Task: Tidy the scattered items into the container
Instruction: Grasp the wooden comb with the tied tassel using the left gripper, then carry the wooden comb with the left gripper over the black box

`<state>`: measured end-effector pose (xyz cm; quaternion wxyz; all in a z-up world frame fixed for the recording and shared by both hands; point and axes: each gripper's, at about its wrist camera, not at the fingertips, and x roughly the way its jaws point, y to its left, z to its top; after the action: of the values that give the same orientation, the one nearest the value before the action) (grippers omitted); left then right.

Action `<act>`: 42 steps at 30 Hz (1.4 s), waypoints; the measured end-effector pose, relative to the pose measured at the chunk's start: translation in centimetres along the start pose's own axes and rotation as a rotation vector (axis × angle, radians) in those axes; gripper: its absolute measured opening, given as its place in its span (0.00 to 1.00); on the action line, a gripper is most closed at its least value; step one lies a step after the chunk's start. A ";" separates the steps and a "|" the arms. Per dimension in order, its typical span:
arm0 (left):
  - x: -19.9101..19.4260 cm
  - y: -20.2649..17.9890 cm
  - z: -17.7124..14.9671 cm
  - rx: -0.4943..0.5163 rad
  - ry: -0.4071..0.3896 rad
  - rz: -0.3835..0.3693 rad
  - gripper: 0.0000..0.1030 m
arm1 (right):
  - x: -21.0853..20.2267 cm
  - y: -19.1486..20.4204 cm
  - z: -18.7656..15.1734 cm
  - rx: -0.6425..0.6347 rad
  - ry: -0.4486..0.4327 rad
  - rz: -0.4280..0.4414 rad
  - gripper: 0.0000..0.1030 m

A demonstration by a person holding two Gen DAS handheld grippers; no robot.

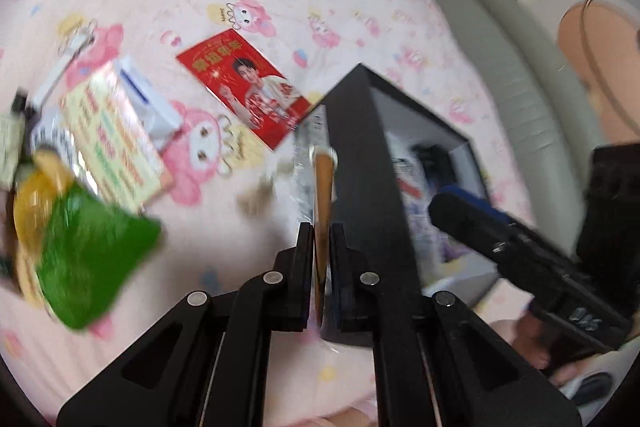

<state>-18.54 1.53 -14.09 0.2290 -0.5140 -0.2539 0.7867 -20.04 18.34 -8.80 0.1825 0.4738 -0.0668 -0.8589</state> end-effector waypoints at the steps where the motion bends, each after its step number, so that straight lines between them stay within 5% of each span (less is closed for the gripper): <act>1: -0.3 0.2 -0.2 -0.006 -0.012 -0.009 0.06 | -0.3 0.2 -0.6 -0.009 -0.001 0.012 0.40; 12: -4.0 1.4 -0.9 -0.097 -0.121 -0.142 0.06 | 0.3 1.2 -4.4 -0.027 0.070 0.091 0.45; 19: -6.1 1.4 -1.6 -0.122 -0.155 -0.214 0.06 | -0.8 -1.1 -4.0 0.114 0.022 0.216 0.48; 27: -6.0 -4.4 -0.7 -0.069 -0.132 -0.289 0.07 | -3.3 -4.8 -3.6 0.223 -0.016 0.298 0.55; 31: -4.7 -8.3 0.8 -0.011 -0.096 -0.314 0.06 | -5.7 -8.2 -3.3 0.303 -0.063 0.313 0.58; 36: -0.8 -12.1 1.9 0.015 -0.042 -0.335 0.06 | -6.9 -12.9 -2.3 0.391 -0.057 0.480 0.60; 42: 5.8 -15.7 2.6 -0.003 0.035 -0.360 0.06 | -8.4 -17.9 -2.0 0.442 -0.155 0.321 0.60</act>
<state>-21.52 16.77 -7.23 0.3698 -0.4743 -0.3388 0.7235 -18.76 38.15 -8.43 0.2030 0.4183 -0.3404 -0.8173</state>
